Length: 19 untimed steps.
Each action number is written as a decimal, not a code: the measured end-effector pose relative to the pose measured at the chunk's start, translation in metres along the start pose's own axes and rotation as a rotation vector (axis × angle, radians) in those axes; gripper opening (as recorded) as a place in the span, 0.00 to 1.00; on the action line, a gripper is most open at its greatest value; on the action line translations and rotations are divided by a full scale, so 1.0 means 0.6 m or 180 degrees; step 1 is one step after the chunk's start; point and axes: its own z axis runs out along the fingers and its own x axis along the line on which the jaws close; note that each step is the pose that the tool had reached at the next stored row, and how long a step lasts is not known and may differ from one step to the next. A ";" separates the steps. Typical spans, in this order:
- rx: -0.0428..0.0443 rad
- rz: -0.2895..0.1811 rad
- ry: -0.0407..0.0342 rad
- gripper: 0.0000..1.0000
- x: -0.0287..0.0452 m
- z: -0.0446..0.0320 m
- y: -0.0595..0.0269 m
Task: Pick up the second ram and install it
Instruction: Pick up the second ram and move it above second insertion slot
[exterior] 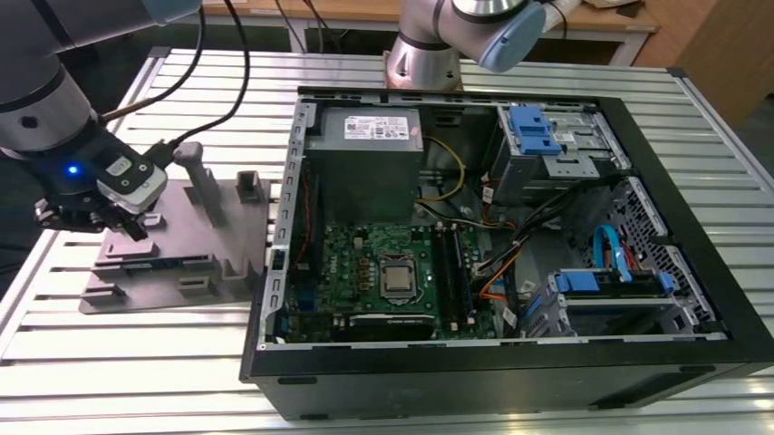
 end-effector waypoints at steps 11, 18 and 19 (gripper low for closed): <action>-0.0012 -0.0512 0.0024 0.11 0.000 0.000 0.000; -0.0019 -0.0830 0.0039 0.11 0.000 0.000 0.000; -0.0020 -0.0875 0.0041 0.11 0.000 0.000 0.000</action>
